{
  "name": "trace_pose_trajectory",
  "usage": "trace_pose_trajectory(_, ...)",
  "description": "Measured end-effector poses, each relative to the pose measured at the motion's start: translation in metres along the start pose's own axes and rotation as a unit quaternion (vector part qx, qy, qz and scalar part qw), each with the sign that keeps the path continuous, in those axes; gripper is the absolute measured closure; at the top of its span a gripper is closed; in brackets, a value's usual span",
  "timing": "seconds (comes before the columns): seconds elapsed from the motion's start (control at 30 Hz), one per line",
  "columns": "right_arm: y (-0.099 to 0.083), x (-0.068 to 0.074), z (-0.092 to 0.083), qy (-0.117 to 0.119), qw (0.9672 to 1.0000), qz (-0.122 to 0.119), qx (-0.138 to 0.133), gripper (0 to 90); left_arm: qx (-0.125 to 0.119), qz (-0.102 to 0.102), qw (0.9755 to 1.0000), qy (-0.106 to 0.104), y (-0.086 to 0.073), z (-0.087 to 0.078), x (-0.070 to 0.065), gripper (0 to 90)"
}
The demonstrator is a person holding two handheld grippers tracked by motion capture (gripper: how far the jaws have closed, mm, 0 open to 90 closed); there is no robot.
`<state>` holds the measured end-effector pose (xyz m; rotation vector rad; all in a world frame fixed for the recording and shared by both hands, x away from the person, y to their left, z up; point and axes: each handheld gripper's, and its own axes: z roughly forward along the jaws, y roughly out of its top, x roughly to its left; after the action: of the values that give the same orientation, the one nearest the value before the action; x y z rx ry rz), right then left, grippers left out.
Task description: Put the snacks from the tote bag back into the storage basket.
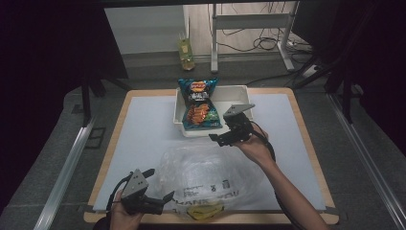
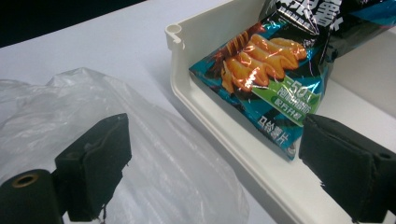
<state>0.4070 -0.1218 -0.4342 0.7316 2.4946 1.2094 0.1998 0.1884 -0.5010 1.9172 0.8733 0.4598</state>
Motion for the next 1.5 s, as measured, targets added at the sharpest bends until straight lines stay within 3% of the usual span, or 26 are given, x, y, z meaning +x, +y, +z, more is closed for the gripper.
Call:
trace_pose_trajectory(0.5,-0.018,0.009,-0.022,-0.001,1.0000,-0.003,0.006,5.1,0.004,0.016,0.9998,0.014,-0.001,0.000,0.001,0.6)
trace_pose_trajectory(0.83,-0.031,0.017,-0.043,-0.005,1.0000,-0.006,-0.002,4.9,-0.007,0.002,0.9999,0.015,-0.001,-0.002,0.003,0.4)
trace_pose_trajectory(1.17,-0.038,0.029,-0.065,-0.009,0.9997,-0.016,-0.014,4.8,0.003,-0.015,0.9998,0.011,0.000,-0.003,0.005,0.3)
trace_pose_trajectory(1.33,-0.046,0.035,-0.071,-0.011,0.9997,-0.019,-0.013,4.8,-0.001,-0.013,0.9999,0.009,0.000,-0.003,0.005,0.3)
trace_pose_trajectory(1.5,-0.056,0.038,-0.078,-0.016,0.9995,-0.007,-0.025,3.6,0.000,-0.004,1.0000,0.004,0.000,-0.002,0.003,0.3)
